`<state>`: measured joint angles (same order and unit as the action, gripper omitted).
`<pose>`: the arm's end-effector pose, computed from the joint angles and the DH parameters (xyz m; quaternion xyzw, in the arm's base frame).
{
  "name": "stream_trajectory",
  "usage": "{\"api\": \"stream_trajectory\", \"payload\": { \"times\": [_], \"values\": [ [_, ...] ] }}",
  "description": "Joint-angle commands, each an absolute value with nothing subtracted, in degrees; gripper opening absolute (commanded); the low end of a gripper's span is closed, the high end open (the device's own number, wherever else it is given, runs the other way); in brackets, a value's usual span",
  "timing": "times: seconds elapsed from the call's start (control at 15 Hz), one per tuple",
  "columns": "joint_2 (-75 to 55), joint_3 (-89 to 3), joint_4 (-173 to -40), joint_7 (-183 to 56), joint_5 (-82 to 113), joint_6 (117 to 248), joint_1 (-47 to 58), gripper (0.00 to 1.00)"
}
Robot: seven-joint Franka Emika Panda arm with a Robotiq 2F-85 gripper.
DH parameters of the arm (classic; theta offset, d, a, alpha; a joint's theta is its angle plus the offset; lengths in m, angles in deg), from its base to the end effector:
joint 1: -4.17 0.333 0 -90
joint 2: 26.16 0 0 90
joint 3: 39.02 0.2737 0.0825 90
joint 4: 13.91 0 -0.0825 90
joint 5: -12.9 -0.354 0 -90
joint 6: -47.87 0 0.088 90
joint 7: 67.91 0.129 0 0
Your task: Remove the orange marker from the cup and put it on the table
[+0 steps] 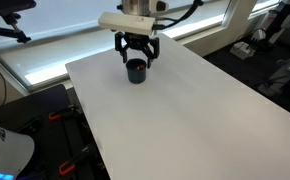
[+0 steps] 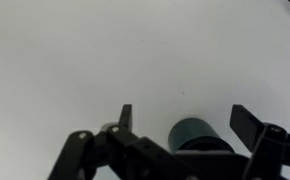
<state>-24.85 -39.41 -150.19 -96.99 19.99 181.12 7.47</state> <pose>0.4662 0.0195 0.2639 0.9466 0.3172 -0.0467 0.0338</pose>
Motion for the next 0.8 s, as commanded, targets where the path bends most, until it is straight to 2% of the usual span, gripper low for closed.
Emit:
{"api": "stream_trajectory", "payload": {
  "times": [0.0,0.4,0.73],
  "values": [
    [-21.7,-38.4,-149.8,-98.7,20.0,185.0,6.8,1.00],
    [-14.2,-33.1,-148.4,-113.5,14.2,196.8,6.3,1.00],
    [-11.6,-28.6,-147.2,-121.2,13.8,199.3,6.0,1.00]
  ]
}}
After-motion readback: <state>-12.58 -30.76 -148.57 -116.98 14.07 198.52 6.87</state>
